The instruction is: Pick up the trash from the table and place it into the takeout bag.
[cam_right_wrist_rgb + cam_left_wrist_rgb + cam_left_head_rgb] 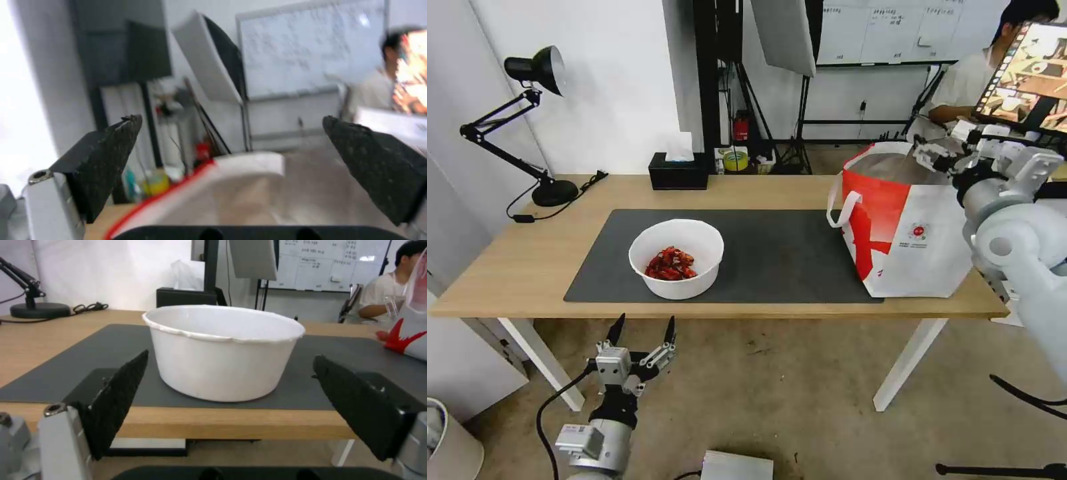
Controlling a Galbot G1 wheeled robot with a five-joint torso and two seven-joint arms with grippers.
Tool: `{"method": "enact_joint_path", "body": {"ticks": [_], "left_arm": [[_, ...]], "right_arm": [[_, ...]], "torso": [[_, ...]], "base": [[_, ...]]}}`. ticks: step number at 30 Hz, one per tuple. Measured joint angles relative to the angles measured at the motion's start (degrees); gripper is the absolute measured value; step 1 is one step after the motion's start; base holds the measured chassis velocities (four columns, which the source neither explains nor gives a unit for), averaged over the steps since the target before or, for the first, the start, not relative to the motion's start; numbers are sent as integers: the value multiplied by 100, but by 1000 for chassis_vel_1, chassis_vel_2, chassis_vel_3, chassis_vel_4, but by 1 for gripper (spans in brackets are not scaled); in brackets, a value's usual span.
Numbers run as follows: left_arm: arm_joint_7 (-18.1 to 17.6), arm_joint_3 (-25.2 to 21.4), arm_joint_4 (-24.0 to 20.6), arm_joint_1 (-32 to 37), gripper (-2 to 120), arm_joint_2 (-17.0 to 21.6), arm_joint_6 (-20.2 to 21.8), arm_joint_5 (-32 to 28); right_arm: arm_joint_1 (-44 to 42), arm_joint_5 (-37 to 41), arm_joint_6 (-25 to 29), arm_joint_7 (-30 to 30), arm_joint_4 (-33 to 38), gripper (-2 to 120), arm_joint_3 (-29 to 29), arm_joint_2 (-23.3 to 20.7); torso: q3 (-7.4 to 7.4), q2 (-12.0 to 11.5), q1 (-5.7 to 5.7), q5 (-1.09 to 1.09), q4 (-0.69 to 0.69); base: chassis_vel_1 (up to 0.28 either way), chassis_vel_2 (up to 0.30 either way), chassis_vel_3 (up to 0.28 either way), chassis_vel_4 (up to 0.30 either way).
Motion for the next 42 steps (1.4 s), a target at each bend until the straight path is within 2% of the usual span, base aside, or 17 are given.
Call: {"method": "enact_joint_path", "body": {"ticks": [4,5,8,12,19,23,24,27,28,32,33,36,42], "left_arm": [[-1,-24,18,-2,100,0,0,-3],[-1,-24,18,-2,100,0,0,-3],[-2,-62,48,-14,100,0,2,-20],[-2,-73,61,-14,100,1,5,-27],[-19,-108,140,-16,100,-27,6,-29],[-23,-117,149,-11,100,-35,5,-29],[-23,-117,149,-11,100,-35,5,-29],[-24,-110,230,-36,100,-29,1,-29],[-24,-110,230,-36,100,-29,1,-29],[22,-93,397,-90,100,10,-3,-15],[22,-93,397,-90,100,10,-3,-15],[68,-77,546,-165,100,55,-5,-19],[80,-25,667,-270,100,86,2,-71]], "right_arm": [[-284,-487,616,-304,194,100,-17,91],[-284,-487,616,-304,194,100,-17,91],[-442,-979,1184,-521,320,100,-74,203],[-520,-1192,1413,-704,413,100,-89,231],[-1147,-1822,1775,-1154,836,100,-94,401],[-2111,-2421,1921,-1281,994,100,-10,828],[-2111,-2421,1921,-1281,994,100,-10,828],[-3038,-3161,2075,-1262,883,100,52,1447],[-3038,-3161,2075,-1262,883,100,52,1447],[-3761,-4012,2280,-1162,499,100,112,2255],[-3761,-4012,2280,-1162,499,100,112,2255],[-3943,-4349,2330,-1049,227,100,131,2624],[-4081,-4680,2314,-912,24,100,88,2912]], "torso": [[0,0,0,1,0],[0,0,0,1,0],[0,0,0,0,0],[0,0,0,0,0],[0,0,-1,-1,1],[0,0,-1,0,0],[0,0,-1,0,0],[0,0,-1,0,0],[0,0,-1,0,0],[-1,1,-1,1,-1],[-1,1,-1,1,-1],[0,0,-1,-1,0],[0,0,-1,0,0]], "base": [[0,0,0,0],[0,0,0,0],[0,0,0,0],[0,0,0,0],[0,0,0,0],[0,0,0,0],[0,0,0,0],[0,0,0,0],[0,0,0,0],[0,0,0,0],[0,0,0,0],[0,0,0,0],[0,0,0,0]]}}
